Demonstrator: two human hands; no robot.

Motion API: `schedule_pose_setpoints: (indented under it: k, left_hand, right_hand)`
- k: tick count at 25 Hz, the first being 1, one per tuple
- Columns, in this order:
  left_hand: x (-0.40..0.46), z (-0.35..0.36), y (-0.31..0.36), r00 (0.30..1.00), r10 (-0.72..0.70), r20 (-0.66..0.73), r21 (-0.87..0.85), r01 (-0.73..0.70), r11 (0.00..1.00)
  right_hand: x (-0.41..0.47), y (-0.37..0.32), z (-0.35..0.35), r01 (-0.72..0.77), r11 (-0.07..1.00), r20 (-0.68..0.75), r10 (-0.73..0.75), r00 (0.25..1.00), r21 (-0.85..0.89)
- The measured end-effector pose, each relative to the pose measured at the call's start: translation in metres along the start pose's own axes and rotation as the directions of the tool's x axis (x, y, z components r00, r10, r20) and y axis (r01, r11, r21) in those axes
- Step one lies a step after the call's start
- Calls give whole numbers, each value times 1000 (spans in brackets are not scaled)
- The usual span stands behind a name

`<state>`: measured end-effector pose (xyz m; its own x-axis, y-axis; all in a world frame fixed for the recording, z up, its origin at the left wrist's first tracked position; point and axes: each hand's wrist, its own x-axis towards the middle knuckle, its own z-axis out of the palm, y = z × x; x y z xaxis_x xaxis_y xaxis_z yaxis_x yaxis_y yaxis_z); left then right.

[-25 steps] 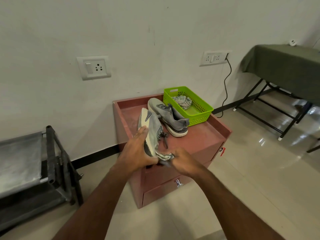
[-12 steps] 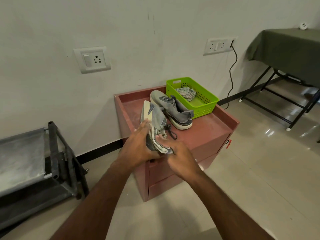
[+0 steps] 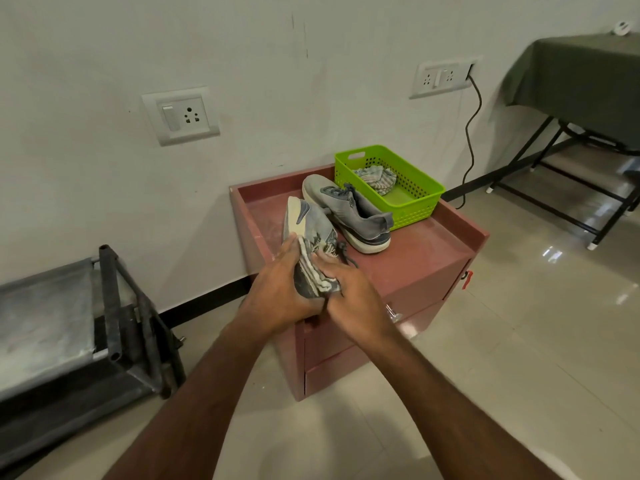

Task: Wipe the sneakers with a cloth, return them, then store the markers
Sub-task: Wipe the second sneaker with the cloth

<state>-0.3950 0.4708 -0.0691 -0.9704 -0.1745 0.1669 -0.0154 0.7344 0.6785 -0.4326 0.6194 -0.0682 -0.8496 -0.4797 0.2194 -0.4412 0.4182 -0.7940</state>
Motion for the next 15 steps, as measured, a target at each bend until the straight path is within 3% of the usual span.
schedule_pose_setpoints:
  k: [1,3,5,6,8,11,13,15]
  left_hand:
    - [-2,1,2,1000,2,10,13,-2,1000]
    - [-4,3,7,1000,10,10,47,-10,999]
    - [-6,2,10,1000,11,-16,76,-10,997]
    - [-6,0,10,1000,5,-24,79,-3,997]
    - [-6,-2,10,1000,-1,-19,77,2,997]
    - [-4,0,11,1000,9,-27,42,-8,999]
    - [-4,1,14,999,19,-43,45,-17,999]
    - [-6,0,19,999,-4,-41,58,6,998]
  right_hand:
    - [2,8,0,4,998,-9,-5,1000,-60]
    - [12,30,-8,-135,979,-23,133,991,-150]
    - [27,46,-26,-369,927,-128,360,924,-59]
    - [28,48,-32,-411,912,-195,406,893,16]
    - [26,38,-34,-277,959,-266,282,922,56]
    - [19,10,-9,15,995,-18,-13,1000,103]
    - [16,19,2,67,998,28,-67,997,0]
    - [18,39,-5,-39,988,-6,39,999,-148]
